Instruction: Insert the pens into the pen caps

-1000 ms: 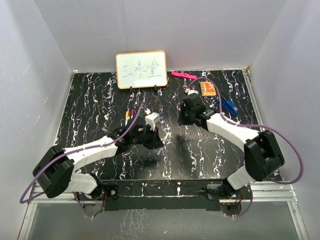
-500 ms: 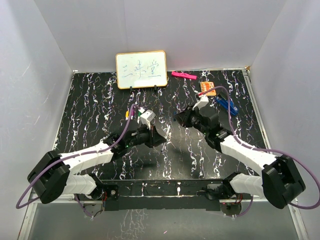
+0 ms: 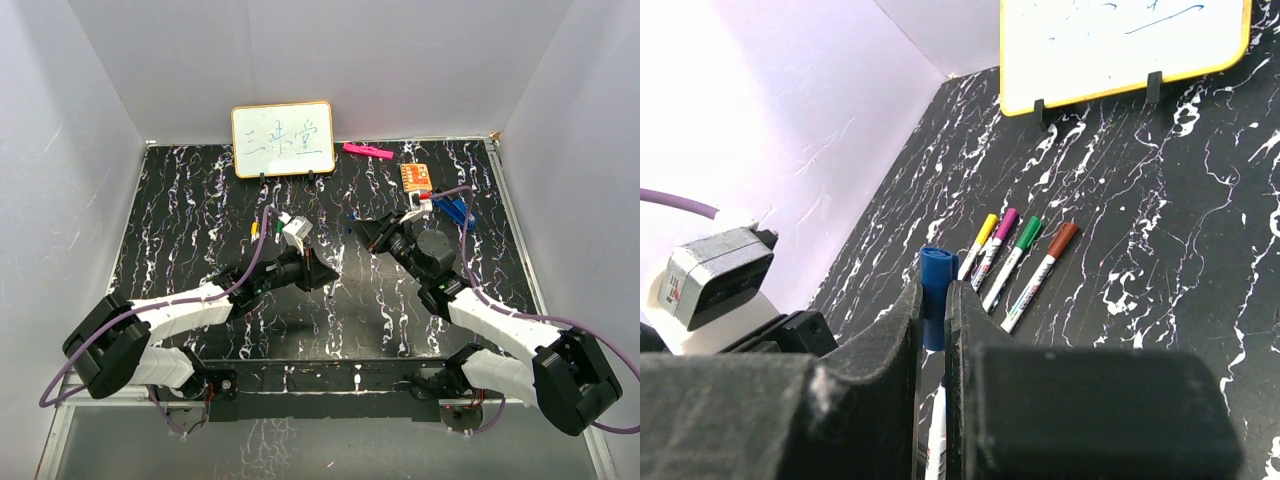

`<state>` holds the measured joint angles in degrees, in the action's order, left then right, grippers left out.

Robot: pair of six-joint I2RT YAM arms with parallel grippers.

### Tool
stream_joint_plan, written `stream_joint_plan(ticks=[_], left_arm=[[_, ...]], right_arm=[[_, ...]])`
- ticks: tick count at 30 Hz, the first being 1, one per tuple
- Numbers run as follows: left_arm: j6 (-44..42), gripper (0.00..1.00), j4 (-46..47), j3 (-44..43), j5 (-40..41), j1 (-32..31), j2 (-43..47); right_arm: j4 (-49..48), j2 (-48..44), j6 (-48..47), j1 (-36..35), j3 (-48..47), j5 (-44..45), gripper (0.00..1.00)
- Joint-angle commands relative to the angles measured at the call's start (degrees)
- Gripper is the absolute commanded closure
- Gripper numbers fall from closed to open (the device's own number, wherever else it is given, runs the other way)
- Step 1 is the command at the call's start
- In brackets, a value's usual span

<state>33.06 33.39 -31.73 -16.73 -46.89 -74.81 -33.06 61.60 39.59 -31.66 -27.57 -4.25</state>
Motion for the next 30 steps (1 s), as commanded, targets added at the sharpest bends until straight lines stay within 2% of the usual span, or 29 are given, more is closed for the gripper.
stream_joint_plan(ticks=[1,30], left_arm=[[0.4,1.00,3.2,-1.1,0.6,-0.3,0.2],[-0.4,1.00,3.8,-1.2,1.6,-0.3,2.4]], right_arm=[[-5.7,-0.8,1.0,-0.4,0.1,0.6,1.00],[-5.9,1.0,1.0,-1.4,0.3,0.6,1.00]])
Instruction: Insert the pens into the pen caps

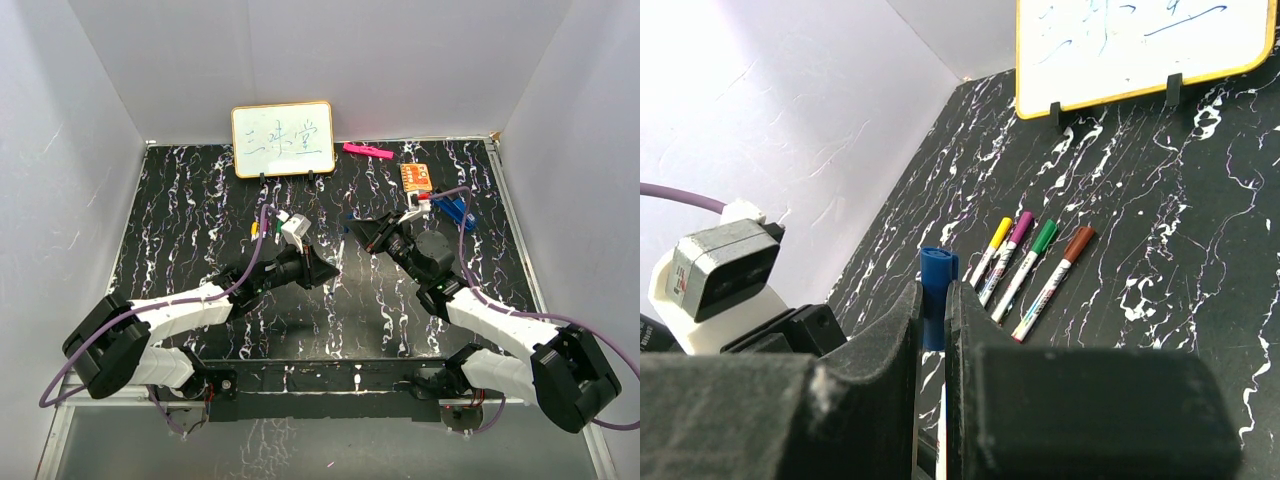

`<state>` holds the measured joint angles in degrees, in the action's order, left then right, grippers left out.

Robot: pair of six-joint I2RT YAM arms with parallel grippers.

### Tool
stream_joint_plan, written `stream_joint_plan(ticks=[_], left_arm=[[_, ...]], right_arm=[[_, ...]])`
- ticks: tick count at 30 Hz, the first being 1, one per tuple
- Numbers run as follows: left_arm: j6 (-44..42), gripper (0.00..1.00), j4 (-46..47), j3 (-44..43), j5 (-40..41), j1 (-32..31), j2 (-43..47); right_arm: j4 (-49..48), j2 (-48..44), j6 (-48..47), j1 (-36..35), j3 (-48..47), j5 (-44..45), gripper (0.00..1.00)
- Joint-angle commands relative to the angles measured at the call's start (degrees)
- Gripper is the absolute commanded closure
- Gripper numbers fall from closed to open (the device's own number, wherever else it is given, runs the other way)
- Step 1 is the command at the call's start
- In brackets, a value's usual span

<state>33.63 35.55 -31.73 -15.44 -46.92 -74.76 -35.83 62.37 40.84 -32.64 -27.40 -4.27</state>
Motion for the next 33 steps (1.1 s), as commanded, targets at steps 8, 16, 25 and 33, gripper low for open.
stream_joint_plan(ticks=[8,16,25,33], left_arm=[[-1.2,1.00,1.0,-1.2,0.2,-0.3,3.1],[-1.4,1.00,0.2,-0.8,1.2,-0.3,3.5],[-1.3,1.00,0.9,-1.2,1.0,-0.3,2.6],[-1.2,1.00,1.4,-1.2,1.1,-0.3,2.4]], right_arm=[[-3.2,0.9,-0.7,-0.6,0.1,1.0,1.00],[-3.3,1.0,-0.8,-0.7,-0.2,0.9,1.00],[-3.5,1.6,-0.5,-1.2,-0.3,0.6,1.00],[-3.4,2.1,-0.1,-1.6,0.2,0.4,1.00]])
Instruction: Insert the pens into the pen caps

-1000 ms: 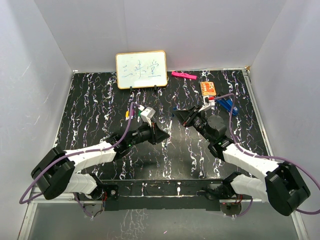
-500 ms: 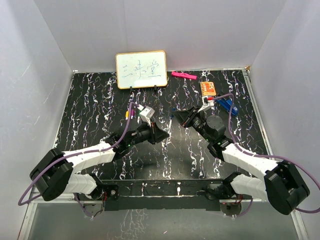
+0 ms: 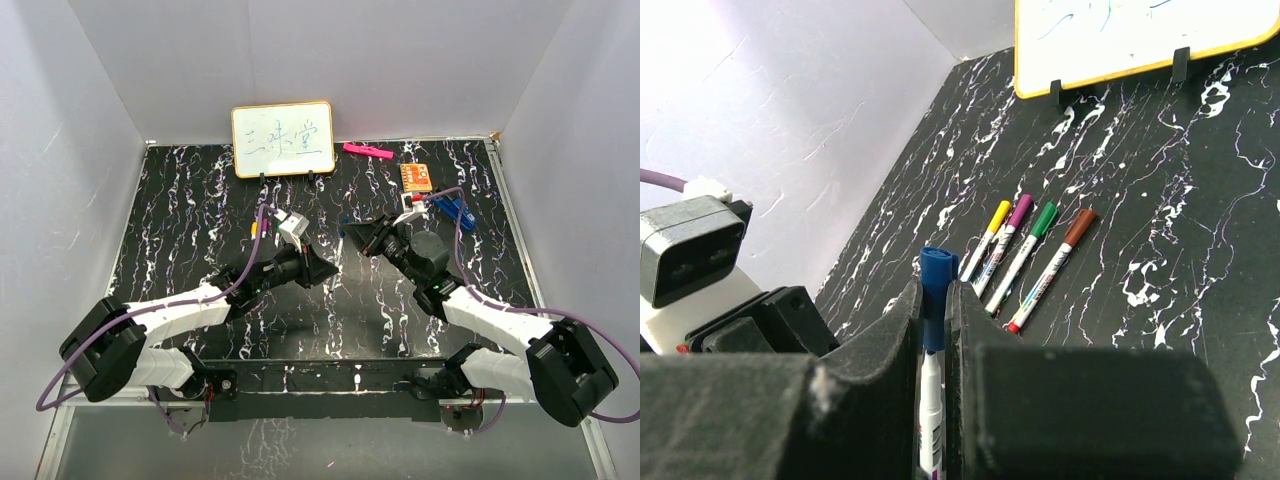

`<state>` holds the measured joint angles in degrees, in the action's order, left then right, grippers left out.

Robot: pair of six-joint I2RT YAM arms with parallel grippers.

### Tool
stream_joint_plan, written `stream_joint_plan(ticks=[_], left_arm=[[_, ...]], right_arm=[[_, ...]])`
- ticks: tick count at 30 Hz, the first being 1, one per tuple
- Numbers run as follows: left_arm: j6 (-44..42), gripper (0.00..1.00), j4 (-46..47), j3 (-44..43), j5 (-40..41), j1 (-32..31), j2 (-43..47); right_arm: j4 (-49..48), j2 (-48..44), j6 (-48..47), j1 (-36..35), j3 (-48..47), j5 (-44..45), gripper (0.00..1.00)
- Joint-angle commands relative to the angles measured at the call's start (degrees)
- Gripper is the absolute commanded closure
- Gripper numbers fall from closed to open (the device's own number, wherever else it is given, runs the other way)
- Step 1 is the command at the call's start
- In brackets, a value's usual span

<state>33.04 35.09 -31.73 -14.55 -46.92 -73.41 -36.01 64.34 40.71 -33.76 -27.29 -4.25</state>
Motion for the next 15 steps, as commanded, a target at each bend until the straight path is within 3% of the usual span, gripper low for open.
stream_joint_plan(ticks=[1,15], left_arm=[[-0.7,1.00,1.9,-1.2,0.3,-0.3,1.1],[-1.2,1.00,1.4,-1.4,3.2,-0.2,1.8]], right_arm=[[-3.1,0.1,-0.1,-0.5,0.2,0.5,1.00],[-0.3,0.7,0.3,-1.8,-0.3,-1.1,1.00]])
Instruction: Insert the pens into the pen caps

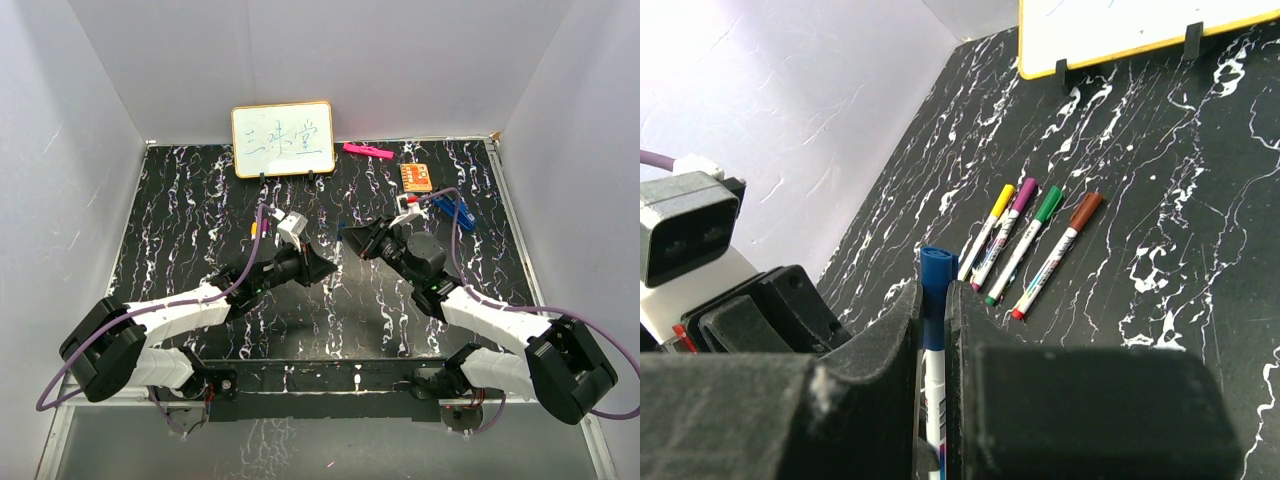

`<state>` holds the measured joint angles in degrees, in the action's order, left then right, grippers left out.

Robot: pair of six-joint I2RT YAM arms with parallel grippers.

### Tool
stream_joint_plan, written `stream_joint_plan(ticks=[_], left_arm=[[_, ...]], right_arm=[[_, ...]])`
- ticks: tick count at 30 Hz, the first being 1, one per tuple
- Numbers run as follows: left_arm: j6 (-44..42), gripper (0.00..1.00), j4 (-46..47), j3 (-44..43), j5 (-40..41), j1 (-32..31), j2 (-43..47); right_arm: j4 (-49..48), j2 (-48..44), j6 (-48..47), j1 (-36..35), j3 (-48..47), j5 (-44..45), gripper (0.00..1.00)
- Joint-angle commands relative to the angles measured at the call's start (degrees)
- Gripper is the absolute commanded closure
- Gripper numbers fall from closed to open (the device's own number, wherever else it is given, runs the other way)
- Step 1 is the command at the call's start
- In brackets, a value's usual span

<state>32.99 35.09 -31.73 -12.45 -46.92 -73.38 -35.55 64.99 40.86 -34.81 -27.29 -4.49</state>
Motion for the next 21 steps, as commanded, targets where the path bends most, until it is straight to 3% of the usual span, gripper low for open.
stream_joint_plan(ticks=[1,13,21], left_arm=[[-1.1,1.00,1.4,-1.5,1.2,-0.3,1.7],[-2.8,1.00,-1.6,-5.5,6.6,-0.3,1.0],[-5.4,1.00,-0.5,-7.9,13.0,-0.3,1.7]], right_arm=[[-0.3,0.1,0.1,-0.9,-0.4,-0.9,1.00],[9.1,3.3,-3.7,-5.2,-4.1,1.2,1.00],[16.6,7.1,-7.0,-11.7,-7.8,9.2,1.00]])
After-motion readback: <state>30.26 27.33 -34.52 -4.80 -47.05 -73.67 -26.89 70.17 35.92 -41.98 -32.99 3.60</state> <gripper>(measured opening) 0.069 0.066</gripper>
